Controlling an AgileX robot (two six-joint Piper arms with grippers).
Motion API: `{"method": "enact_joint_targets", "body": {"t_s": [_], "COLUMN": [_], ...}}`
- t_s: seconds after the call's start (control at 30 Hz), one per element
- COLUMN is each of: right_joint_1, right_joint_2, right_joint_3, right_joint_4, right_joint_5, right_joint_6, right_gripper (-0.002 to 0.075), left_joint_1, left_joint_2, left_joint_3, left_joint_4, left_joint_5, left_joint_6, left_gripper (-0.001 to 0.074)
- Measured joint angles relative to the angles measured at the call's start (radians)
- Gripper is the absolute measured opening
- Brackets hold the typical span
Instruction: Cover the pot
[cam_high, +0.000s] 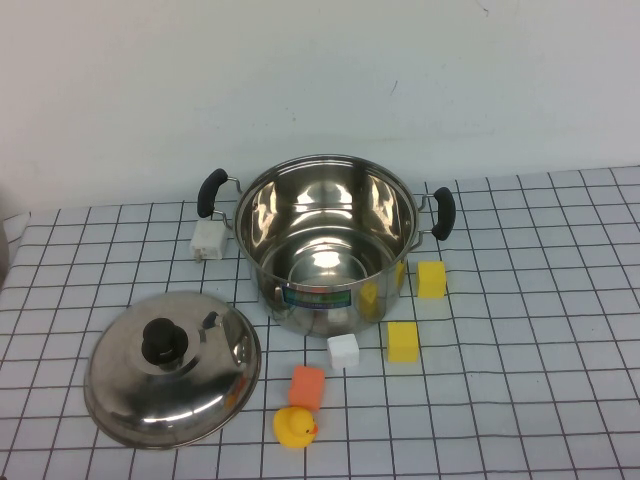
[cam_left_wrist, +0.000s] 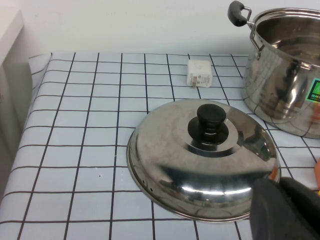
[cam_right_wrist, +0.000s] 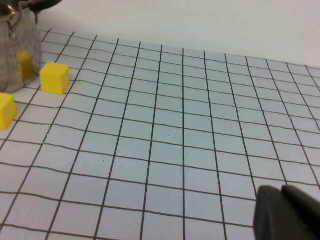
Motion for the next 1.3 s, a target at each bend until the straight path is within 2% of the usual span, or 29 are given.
{"method": "enact_joint_targets", "body": {"t_s": [0.17,0.3,0.6,0.97,1.07,1.2,1.3], "right_joint_1": [0.0,0.0,0.0,0.0,0.0,0.0,0.0], "right_joint_2": [0.0,0.0,0.0,0.0,0.0,0.0,0.0], "right_joint_3": [0.0,0.0,0.0,0.0,0.0,0.0,0.0], "right_joint_4": [0.0,0.0,0.0,0.0,0.0,0.0,0.0], "right_joint_5": [0.0,0.0,0.0,0.0,0.0,0.0,0.0], "right_joint_6": [0.0,0.0,0.0,0.0,0.0,0.0,0.0], "right_gripper": [0.0009,0.0009,0.0009,0.0009,0.0009,0.0009,0.0009], "left_joint_1": [0.0,0.0,0.0,0.0,0.0,0.0,0.0], "left_joint_2": [0.0,0.0,0.0,-0.002,-0.002,0.011,0.095], "left_joint_3": [0.0,0.004,0.004,0.004,-0.019,-0.165,-0.279], "left_joint_4": [0.0,0.0,-0.002,-0.011,-0.013,-0.015,-0.015], "left_joint_5": [-0.006,-0.097,-0.613,-0.925,-0.87,-0.68,-0.611], "left_joint_6": [0.0,0.0,0.0,0.0,0.0,0.036,0.067], "left_gripper": [-0.0001,-0.0001,-0.0001,-0.0001,-0.0001,-0.0001,-0.0001]}}
